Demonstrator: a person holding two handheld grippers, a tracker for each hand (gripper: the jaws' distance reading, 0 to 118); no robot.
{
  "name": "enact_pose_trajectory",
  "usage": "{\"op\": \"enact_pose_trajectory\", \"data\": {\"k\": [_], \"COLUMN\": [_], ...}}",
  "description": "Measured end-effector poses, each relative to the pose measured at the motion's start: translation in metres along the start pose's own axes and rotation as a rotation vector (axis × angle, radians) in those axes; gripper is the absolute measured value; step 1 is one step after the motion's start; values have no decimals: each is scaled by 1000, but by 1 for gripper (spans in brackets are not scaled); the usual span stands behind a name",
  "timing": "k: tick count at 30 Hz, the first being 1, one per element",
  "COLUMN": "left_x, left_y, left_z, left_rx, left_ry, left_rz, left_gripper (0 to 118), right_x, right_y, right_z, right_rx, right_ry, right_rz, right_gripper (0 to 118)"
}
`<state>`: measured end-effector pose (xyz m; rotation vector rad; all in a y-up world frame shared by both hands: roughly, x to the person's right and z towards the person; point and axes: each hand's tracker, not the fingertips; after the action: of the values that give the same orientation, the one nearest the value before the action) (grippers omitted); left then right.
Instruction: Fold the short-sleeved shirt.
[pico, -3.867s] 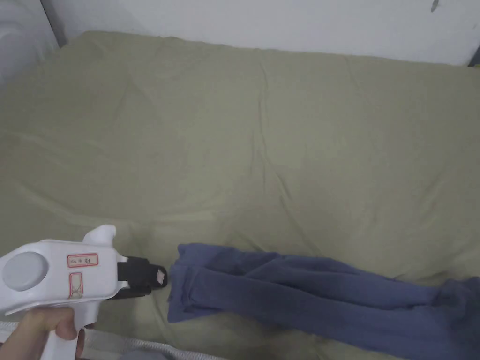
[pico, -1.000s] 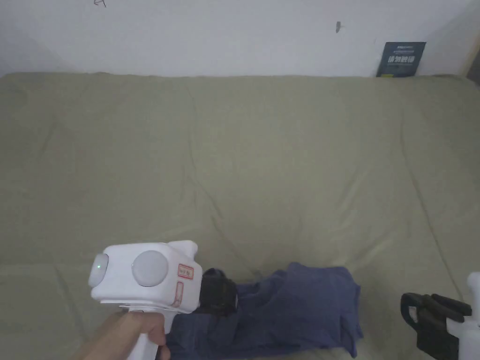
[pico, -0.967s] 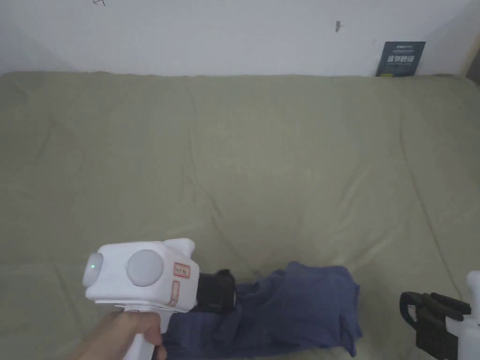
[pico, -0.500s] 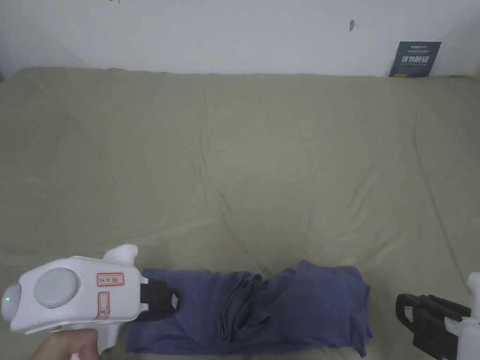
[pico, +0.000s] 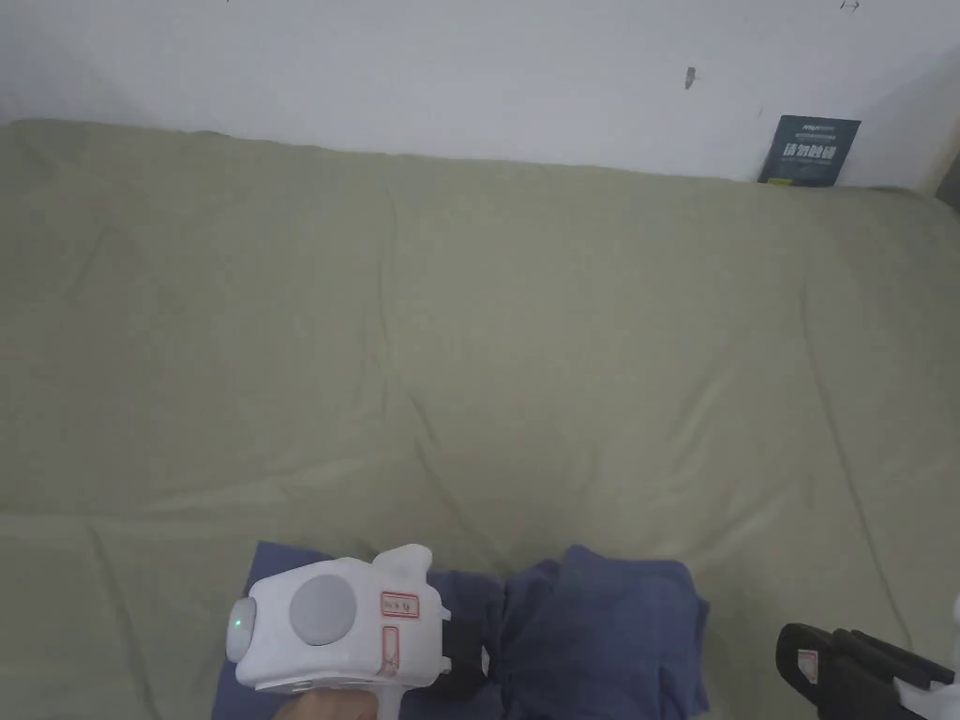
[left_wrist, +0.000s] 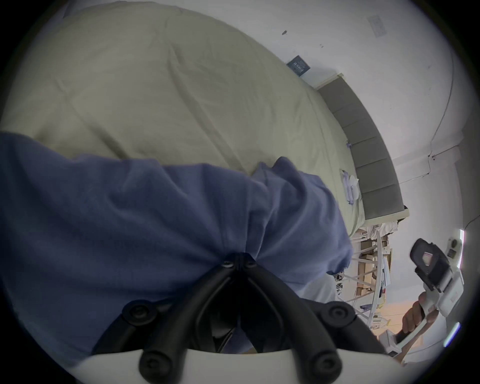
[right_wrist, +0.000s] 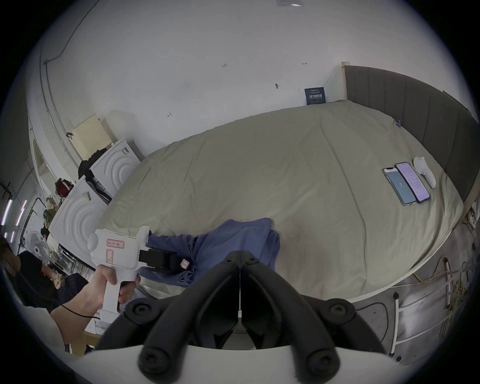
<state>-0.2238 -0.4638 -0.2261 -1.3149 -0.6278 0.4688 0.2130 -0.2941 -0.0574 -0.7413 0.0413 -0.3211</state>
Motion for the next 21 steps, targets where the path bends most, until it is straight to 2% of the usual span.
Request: {"op": "enact_pose_trajectory", "data": {"k": [3,7,11,13,15,21], "left_x": [4,-4,-38,-58,-78,-121], "left_y": [5,4,-9,-9,-18,-21], "left_z": [33,108,183,209,222,200], "left_rx": [5,149,297,274,266,197], "left_ry": [18,47,141,197,242,106], "left_rz": [-30,-112,-89,-75,-6,44], "left_gripper": [0,0,0,0,0,1], "right_x": [-3,-12,-19,-22,-27,-37], "right_y": [1,4,5,5,4,1], "right_z": [1,0,-6,-10,-15,-25], "right_rx": [3,28,22,13,6,-20], "right_ry": [-10,-31,-38,-19,-15,-3], "right_rz": [17,45,65,60,61,58], "right_gripper": [2,2,2,2,2,2]}}
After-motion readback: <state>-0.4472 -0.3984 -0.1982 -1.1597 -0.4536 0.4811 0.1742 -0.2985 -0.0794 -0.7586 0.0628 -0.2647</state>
